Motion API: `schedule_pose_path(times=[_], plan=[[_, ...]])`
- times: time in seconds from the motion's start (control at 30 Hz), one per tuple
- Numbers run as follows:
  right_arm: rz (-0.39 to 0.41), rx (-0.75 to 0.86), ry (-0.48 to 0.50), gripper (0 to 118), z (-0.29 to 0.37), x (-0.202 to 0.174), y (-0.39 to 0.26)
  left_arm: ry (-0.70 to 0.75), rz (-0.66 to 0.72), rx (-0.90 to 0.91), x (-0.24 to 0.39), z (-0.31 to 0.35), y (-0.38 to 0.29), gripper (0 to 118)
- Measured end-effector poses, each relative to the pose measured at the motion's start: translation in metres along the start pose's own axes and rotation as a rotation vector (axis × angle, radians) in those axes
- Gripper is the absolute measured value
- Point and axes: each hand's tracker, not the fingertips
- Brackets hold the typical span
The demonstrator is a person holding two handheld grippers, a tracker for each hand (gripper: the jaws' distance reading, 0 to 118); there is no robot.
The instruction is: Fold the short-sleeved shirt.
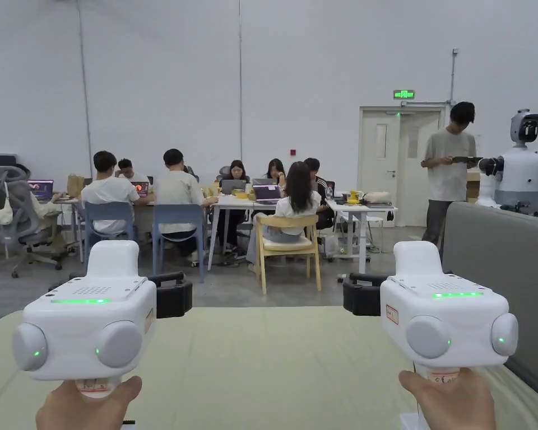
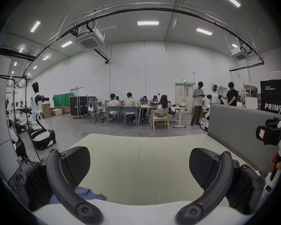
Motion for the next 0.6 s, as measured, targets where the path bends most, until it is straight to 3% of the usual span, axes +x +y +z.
schedule_pose_path(times=[0.43, 0.6], plan=[[0.018, 0.010, -0.008, 118, -0.0027, 0.0023, -0.0012, -0.003, -0.009, 0.005, 0.0028, 0.0009, 0.0012, 118], [-0.018, 0.001, 0.013, 118, -0.0011, 0.0065, 0.0003, 0.000, -0.007, 0.008, 0.0036, 0.0007, -0.0009, 118]])
